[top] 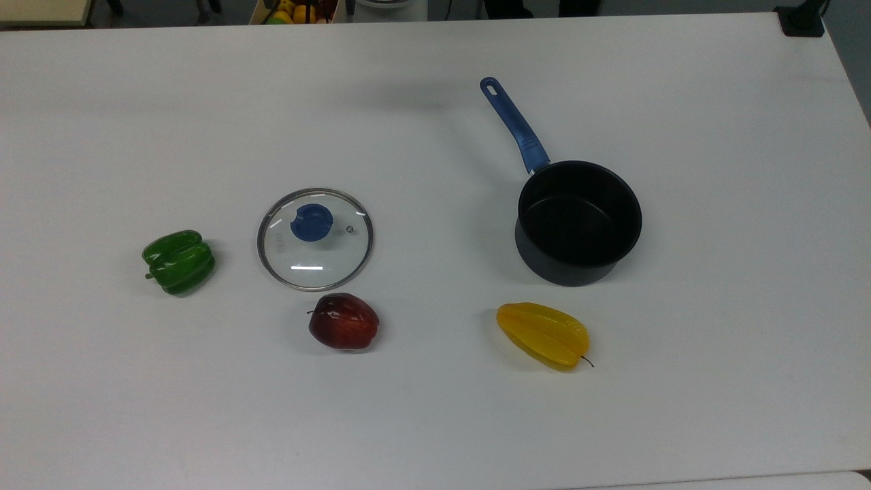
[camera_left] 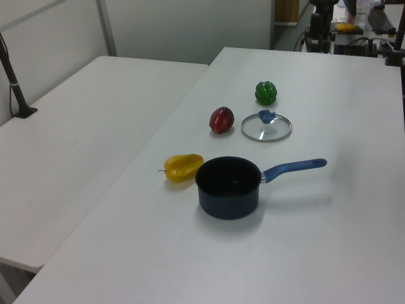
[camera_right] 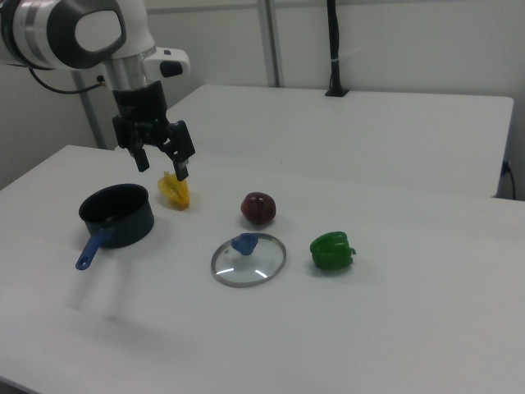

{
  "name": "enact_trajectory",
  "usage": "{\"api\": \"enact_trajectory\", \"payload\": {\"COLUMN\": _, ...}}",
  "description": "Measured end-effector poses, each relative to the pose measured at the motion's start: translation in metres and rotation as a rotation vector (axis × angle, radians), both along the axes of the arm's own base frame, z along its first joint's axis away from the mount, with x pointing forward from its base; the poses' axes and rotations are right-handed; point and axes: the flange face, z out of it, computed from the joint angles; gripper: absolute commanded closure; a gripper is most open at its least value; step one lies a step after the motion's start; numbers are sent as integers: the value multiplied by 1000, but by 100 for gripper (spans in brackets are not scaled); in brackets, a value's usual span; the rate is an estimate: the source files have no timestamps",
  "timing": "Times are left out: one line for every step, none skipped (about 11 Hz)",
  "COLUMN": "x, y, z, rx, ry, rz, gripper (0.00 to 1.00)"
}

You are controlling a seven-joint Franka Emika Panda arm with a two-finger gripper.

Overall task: Close lid
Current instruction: 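Move the gripper down toward the glass lid's blue knob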

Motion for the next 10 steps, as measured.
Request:
{"api": "enact_trajectory", "payload": {"x": 0, "y": 0, "z": 0, "rx": 0, "ry": 0, "rz": 0, "gripper": 0}}
{"api": "enact_trajectory", "payload": {"x": 0, "y": -1, "z": 0, "rx": 0, "ry": 0, "rz": -2, "gripper": 0}}
{"api": "enact_trajectory", "payload": {"x": 0, "y": -3, "z": 0, "rx": 0, "ry": 0, "rz": -5, "gripper": 0}}
{"api": "enact_trajectory", "payload": {"x": 0, "y": -4, "z": 0, "rx": 0, "ry": 0, "rz": -8, "gripper": 0}}
{"api": "enact_trajectory", "payload": {"x": 0, "y": -5, "z": 0, "rx": 0, "ry": 0, "rz": -9, "gripper": 0}}
{"api": "enact_trajectory", "payload": {"x": 0, "y": -5, "z": 0, "rx": 0, "ry": 0, "rz": -10, "gripper": 0}}
{"api": "enact_trajectory", "payload": {"x": 0, "y": -8, "z": 0, "rx": 0, "ry": 0, "rz": -16, "gripper": 0}}
{"api": "enact_trajectory", "payload": {"x": 1, "y": -13, "z": 1, "rx": 0, "ry": -16, "rz": -25, "gripper": 0}}
{"api": "enact_trajectory", "payload": {"x": 5, "y": -18, "z": 2, "rx": 0, "ry": -47, "rz": -45, "gripper": 0}}
{"api": "enact_trajectory", "payload": {"x": 10, "y": -20, "z": -4, "rx": 1, "ry": -81, "rz": -74, "gripper": 0}}
